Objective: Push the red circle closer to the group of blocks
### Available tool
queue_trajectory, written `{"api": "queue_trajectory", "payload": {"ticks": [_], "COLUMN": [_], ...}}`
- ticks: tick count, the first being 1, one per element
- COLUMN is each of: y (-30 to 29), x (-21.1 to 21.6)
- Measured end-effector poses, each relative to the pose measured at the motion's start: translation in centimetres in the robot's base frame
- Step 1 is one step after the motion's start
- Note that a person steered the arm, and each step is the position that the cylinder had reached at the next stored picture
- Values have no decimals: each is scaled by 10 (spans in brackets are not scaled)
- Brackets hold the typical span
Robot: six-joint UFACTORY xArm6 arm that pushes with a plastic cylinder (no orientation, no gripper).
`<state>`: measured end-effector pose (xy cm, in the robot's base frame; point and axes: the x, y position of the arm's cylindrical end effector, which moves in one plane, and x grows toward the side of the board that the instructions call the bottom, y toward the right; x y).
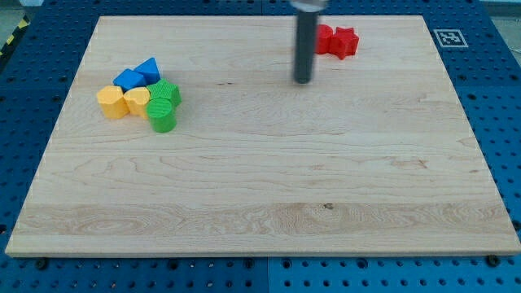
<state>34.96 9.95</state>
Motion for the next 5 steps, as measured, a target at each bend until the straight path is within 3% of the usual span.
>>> {"api": "queue_trajectory", "payload": {"ticks": [1, 2, 3, 5], "y": [99, 161, 157, 128], "x": [-8, -43, -90, -92]}}
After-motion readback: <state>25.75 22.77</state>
